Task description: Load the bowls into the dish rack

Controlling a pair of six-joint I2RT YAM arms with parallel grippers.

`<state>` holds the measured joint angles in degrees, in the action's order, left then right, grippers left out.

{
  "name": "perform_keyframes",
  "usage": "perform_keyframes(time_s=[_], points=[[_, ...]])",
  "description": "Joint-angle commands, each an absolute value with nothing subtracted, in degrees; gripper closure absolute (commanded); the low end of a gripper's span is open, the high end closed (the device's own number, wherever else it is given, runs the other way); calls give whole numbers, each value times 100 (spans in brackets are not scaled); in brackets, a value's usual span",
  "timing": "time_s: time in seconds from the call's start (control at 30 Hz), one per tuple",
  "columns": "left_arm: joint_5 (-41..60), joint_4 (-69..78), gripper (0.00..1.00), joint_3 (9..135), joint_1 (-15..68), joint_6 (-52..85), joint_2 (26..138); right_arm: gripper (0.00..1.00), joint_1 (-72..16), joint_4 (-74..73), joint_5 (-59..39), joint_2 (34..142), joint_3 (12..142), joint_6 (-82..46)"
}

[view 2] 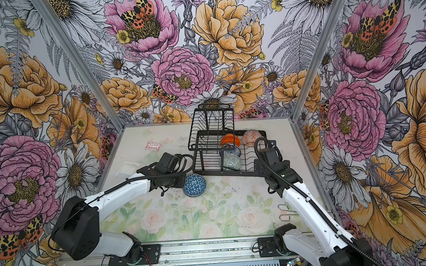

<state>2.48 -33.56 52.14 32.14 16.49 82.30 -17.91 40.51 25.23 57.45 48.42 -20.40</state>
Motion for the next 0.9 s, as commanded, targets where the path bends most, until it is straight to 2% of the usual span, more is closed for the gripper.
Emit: perform_keyframes(time_s=[0.0,0.33,0.57,0.77,0.87], points=[[3,-3366,100,5354,3243,1672,8293,1,-1788,4166,2441,5744,4815,-2194],[-193,-3852,100,5763,3239,1560,7763,1,-1786,4165,2340,5687,4874,-2164],[24,-3996,100,6024,3138,1486,7407,0,-1776,4162,2197,5658,4987,-2123],[372,-4192,100,6277,3099,1371,6841,0,-1776,4158,1497,5447,5144,-1969],[286,-4213,100,6592,3154,1108,6463,1,-1773,4183,837,5279,5440,-1709]])
